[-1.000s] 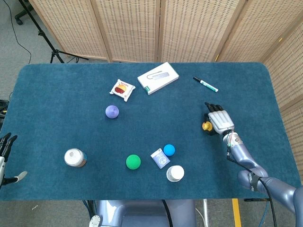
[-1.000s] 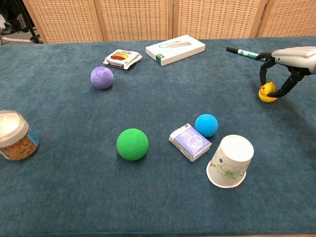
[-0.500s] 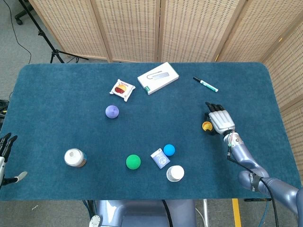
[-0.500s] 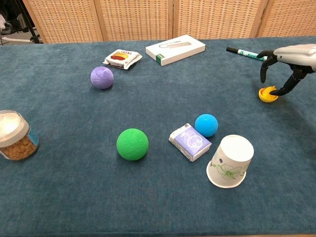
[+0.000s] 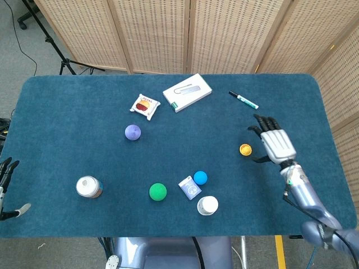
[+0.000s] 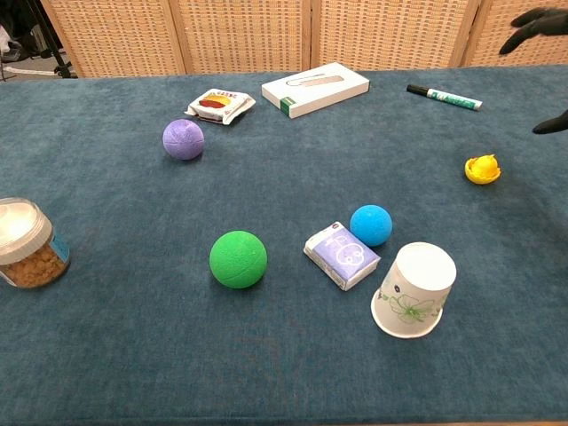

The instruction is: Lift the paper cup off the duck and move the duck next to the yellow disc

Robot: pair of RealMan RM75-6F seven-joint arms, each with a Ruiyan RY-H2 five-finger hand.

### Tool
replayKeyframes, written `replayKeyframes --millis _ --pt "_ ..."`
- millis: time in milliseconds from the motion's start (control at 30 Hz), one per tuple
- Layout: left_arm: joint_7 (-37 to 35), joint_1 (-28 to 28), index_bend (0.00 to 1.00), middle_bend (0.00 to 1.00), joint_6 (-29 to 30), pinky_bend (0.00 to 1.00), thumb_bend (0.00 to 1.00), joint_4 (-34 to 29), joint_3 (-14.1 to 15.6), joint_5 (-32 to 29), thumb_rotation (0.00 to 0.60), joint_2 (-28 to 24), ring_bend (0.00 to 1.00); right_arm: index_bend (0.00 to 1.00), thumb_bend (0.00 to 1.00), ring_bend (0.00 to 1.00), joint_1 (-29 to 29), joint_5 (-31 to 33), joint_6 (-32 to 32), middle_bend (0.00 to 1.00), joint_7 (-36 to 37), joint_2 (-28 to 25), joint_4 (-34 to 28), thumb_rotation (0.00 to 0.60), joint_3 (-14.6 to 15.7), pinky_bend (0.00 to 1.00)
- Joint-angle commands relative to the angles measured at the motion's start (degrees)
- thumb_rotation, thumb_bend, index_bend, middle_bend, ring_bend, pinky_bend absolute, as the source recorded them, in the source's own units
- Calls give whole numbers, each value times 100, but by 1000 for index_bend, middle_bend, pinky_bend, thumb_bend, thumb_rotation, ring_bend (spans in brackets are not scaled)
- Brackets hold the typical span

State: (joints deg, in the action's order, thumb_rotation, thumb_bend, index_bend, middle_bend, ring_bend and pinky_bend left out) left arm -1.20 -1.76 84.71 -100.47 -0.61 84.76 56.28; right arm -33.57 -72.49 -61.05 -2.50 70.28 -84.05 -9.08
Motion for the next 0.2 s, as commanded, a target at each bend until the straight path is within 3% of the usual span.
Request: replayKeyframes --millis 33,200 --pt "-86 8 0 0 58 0 0 84 -35 2 600 19 0 43 0 0 850 -577 -1196 0 240 -506 -679 600 240 0" --pt "-277 41 0 0 163 0 0 152 -31 103 600 10 0 22 0 0 1629 -1082 -2429 0 -80 -550 -900 600 525 0"
